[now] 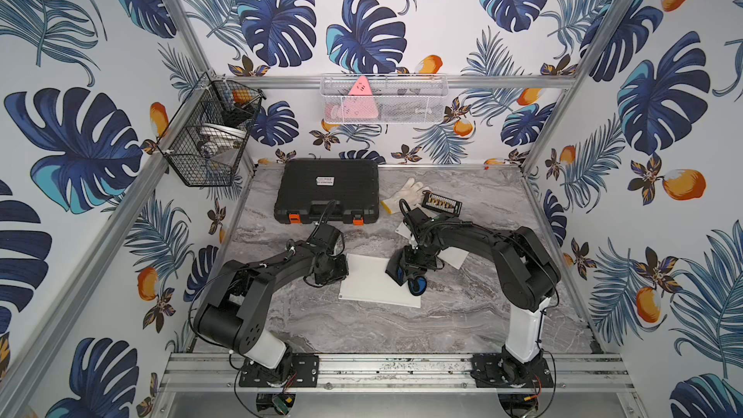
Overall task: Wipe the drawing tablet
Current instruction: Wipe the dirt from the drawing tablet.
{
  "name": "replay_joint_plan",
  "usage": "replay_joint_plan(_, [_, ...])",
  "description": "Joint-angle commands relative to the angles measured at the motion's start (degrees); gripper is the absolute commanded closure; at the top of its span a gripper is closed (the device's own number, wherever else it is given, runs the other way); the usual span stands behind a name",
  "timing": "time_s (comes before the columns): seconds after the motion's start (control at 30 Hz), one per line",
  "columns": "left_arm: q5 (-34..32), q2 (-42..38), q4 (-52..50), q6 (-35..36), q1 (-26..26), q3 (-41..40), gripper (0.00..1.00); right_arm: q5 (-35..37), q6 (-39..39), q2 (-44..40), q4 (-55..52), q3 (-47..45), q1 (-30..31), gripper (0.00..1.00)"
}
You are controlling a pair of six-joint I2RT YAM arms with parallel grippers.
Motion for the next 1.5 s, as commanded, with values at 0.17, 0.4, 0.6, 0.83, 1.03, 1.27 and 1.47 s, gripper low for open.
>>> replay_joint_plan(0.17, [-7.74, 3.32, -9.42, -2.19, -0.94, -2.3, 0.82, -4.58, 5.82, 10.68, 1.83, 10.99, 8.99, 1.0])
replay_joint_plan(0.4, [-8.6, 3.24, -9.51, -2.93, -0.94, -2.84, 0.82, -1.2, -0.12, -0.53, -0.67, -4.16, -1.44, 1.0])
replay_joint_plan(0.6, [-8.69, 3.67, -9.29, -2.85, -0.91, -2.82, 0.83, 4.78, -6.09, -8.88, -5.16, -13.58, -7.9, 1.0])
replay_joint_plan(0.83, [-7.94, 3.64, -8.68, -3.56, -1.55, -3.17, 0.83, 0.52, 1.61, -0.78, -2.58, 0.72, 6.6, 1.0])
replay_joint_plan(1.03, [-8.37, 2.91, -9.04, -4.09, -1.81, -3.54, 0.83, -4.73, 6.21, 5.41, 0.78, 4.42, 8.54, 1.0])
replay_joint_plan(1.27, [-8.91, 2.95, -9.16, -3.74, -1.83, -3.52, 0.83, -2.26, 0.4, -9.57, -2.33, -14.12, -3.24, 1.0])
replay_joint_plan(1.47, [-9.44, 2.97, -9.49, -3.32, -1.88, -3.32, 0.83, 5.17, -0.73, -12.29, -7.44, -14.74, -3.03, 1.0])
